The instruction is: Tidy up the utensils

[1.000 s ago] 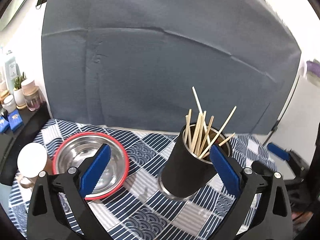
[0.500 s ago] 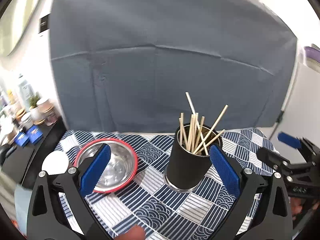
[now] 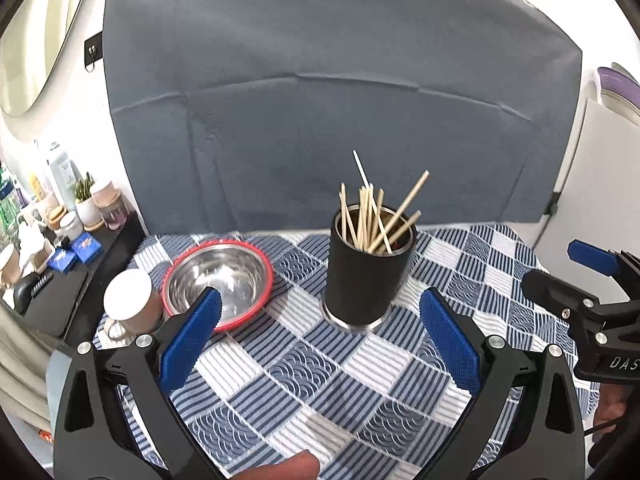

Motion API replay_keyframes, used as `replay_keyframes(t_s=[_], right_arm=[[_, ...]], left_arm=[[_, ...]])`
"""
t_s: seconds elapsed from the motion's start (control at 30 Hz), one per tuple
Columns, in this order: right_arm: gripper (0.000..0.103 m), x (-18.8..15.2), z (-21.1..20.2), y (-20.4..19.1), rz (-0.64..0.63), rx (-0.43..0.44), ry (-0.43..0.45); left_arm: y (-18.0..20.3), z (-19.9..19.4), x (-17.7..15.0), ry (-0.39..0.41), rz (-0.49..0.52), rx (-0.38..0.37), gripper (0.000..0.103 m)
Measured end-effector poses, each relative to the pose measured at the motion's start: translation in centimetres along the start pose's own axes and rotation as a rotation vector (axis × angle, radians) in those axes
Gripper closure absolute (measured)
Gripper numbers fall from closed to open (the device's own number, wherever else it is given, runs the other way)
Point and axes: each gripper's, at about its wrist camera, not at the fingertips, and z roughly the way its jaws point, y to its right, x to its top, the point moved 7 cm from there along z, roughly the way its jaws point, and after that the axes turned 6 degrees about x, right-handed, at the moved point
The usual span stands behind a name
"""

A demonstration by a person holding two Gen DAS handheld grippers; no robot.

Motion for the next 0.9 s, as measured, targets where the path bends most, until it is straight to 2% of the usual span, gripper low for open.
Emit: replay_keyframes(t_s=[0.27,0.47,0.7,0.9], right_arm=[[0.008,-1.7,-2.6,-0.7,0.016,0.001,-0.014],[0.008,-2.8,-3.8,-0.9,0.037,-0.002,-0.020],[0.008,-3.7,-4.3,-0.6,0.053,-0.018,-0.022],[0.008,-4.1,-4.2,-0.5,0.049,-0.032,-0.024]], left_arm=[[0.3,-2.0,-2.1,-0.048,-0.011,0.001,0.006],[0.9,-3.4,-3.0,-0.060,0.002,0.085,0.006],[0.3,-4.9,-3.3,-0.024,-0.033,0.095,0.006],[0.3,-4.8,-4.3,-0.053,-0.041,0.075,0.006]])
